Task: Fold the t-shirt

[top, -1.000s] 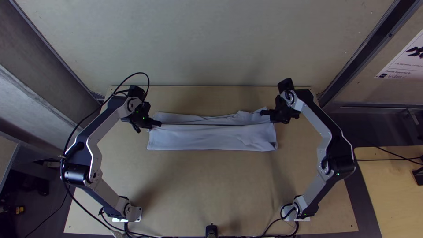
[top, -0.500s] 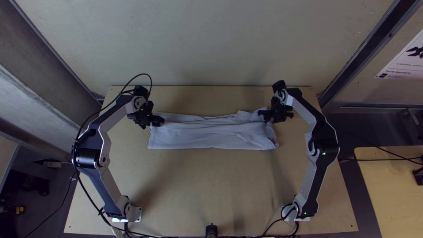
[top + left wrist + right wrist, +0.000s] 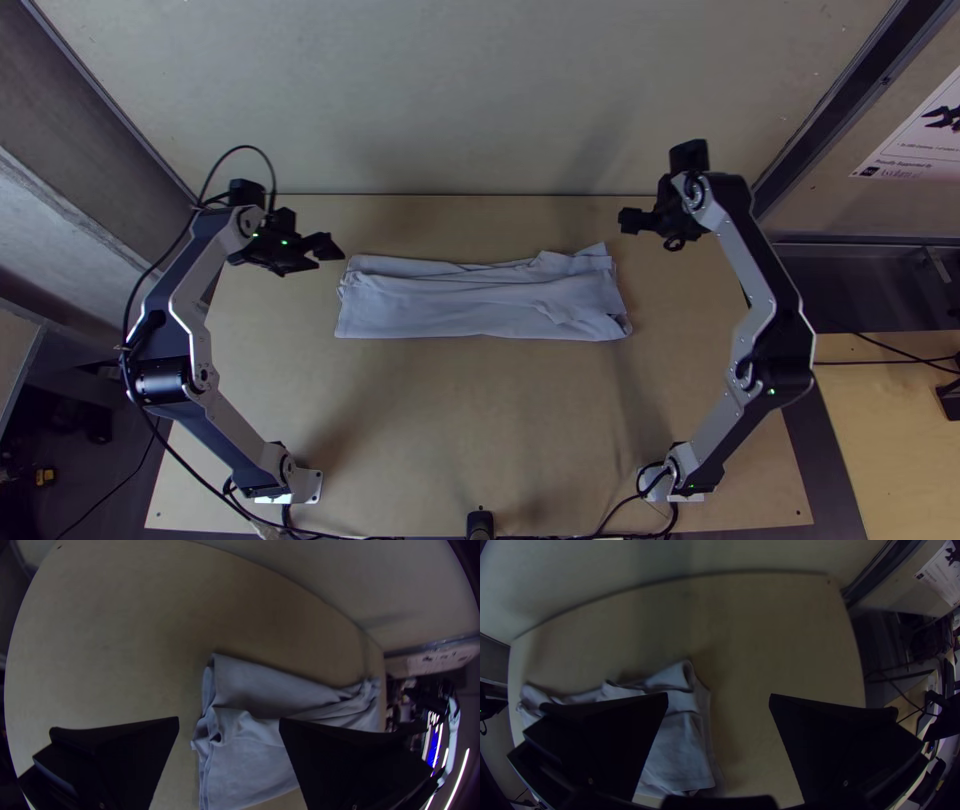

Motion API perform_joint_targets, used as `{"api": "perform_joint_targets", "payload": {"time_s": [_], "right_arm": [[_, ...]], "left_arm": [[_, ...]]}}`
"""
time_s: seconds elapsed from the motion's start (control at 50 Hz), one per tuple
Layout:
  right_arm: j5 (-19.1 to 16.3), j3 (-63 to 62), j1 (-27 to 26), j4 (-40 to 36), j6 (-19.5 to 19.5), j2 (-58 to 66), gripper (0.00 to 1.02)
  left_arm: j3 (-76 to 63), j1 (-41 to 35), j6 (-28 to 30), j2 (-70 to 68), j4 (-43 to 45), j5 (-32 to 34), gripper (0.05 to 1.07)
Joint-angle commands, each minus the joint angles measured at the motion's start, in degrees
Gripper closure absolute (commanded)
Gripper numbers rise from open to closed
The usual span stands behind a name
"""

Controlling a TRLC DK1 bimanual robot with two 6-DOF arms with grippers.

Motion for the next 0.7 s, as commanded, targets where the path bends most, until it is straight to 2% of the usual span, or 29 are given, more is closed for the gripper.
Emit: {"api": "perform_joint_targets", "payload": {"time_s": [0.0, 0.22, 0.38, 0.54, 0.68], "right_arm": [[0.5, 1.5, -0.3, -0.3, -0.5, -4.4, 0.06], [0.6, 1.4, 0.0, -0.3, -0.8, -9.6, 0.06], [0.7, 0.3, 0.1, -0.4, -0.9, -11.3, 0.06], [1.1, 0.1, 0.7, -0.5, -0.5, -11.8, 0.06], [1.4, -0.5, 1.2, -0.5, -0.7, -11.9, 0.06]], "left_arm": [[-1.0, 3.6, -2.6, -1.4, -1.3, 3.6, 0.09], [-4.2, 9.1, -0.7, -0.3, -0.9, 13.1, 0.09], [-6.7, 11.1, 4.8, 1.7, -1.1, 20.0, 0.09], [-10.4, 11.0, 10.1, 3.2, -0.3, 20.2, 0.09], [-12.9, 10.9, 10.9, 5.4, -0.2, 20.1, 0.09]]}}
